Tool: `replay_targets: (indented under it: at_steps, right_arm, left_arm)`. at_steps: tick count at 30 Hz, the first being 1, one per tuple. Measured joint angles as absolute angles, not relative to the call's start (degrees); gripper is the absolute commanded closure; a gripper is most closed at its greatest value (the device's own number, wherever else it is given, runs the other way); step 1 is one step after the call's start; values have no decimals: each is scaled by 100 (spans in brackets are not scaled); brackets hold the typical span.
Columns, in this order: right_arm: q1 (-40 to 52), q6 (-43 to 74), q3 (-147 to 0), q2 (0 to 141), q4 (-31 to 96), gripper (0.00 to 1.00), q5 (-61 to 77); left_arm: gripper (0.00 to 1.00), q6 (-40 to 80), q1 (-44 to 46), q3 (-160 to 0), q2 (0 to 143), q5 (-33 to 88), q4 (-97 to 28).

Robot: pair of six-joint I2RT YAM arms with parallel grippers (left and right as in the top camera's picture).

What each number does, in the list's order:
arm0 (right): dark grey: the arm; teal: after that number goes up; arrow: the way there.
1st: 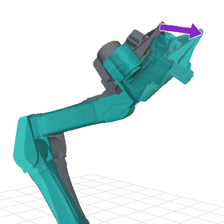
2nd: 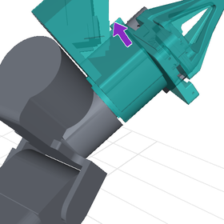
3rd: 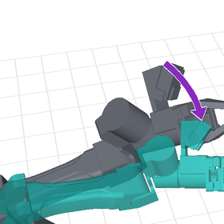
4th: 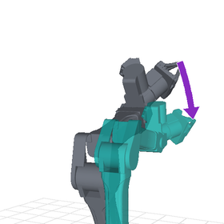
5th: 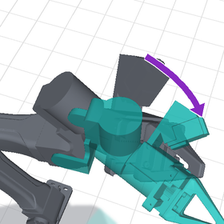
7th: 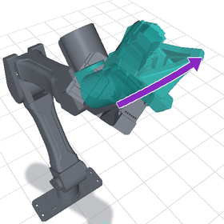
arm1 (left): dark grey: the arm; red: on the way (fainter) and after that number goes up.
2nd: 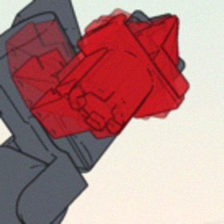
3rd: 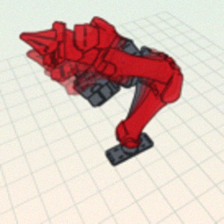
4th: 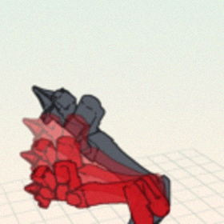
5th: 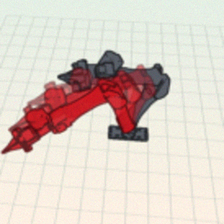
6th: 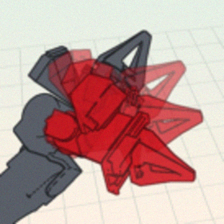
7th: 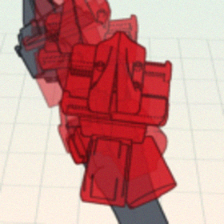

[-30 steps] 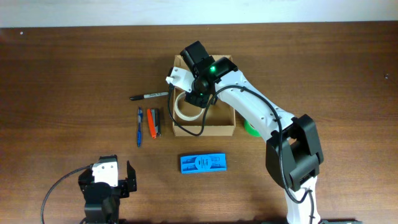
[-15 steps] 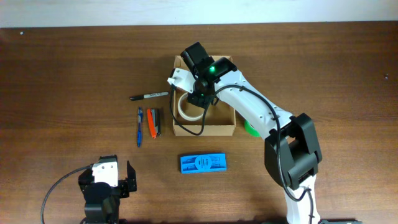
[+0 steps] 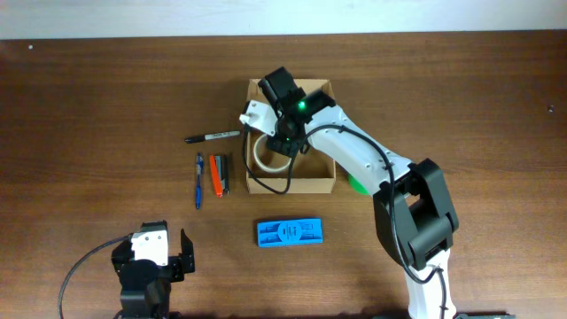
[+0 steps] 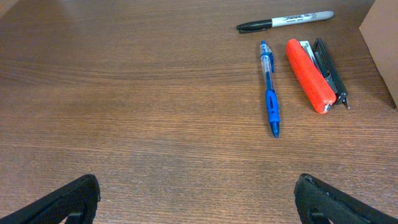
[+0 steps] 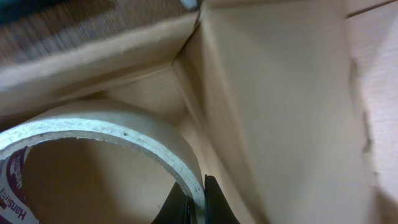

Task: Pack container
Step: 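Carry the white tape roll into the box and lower it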

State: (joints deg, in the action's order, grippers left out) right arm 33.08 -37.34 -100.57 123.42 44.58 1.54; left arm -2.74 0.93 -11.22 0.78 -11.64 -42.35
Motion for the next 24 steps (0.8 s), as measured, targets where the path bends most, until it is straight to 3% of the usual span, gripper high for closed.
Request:
replay_targets:
  at_steps: [6, 7, 9, 10, 24]
  right_arm:
    - [3308, -3734, -9736, 12379, 4182, 96, 154]
    - [3308, -3734, -9736, 12381, 4156, 91, 154]
    - [3308, -3699, -9736, 12381, 4121, 61, 154]
    - [3308, -3704, -9736, 12383, 4112, 58, 156]
    - [3308, -3750, -9736, 12381, 4016, 50, 174]
  left_arm:
    - [0, -274, 93, -1125, 78, -1164, -4235]
    - [1, -274, 93, -1125, 78, -1164, -4235]
    - [1, -274, 93, -1122, 78, -1164, -4235]
    - [0, -274, 93, -1125, 78, -1164, -4235]
    - [0, -274, 93, -1125, 78, -1164, -4235]
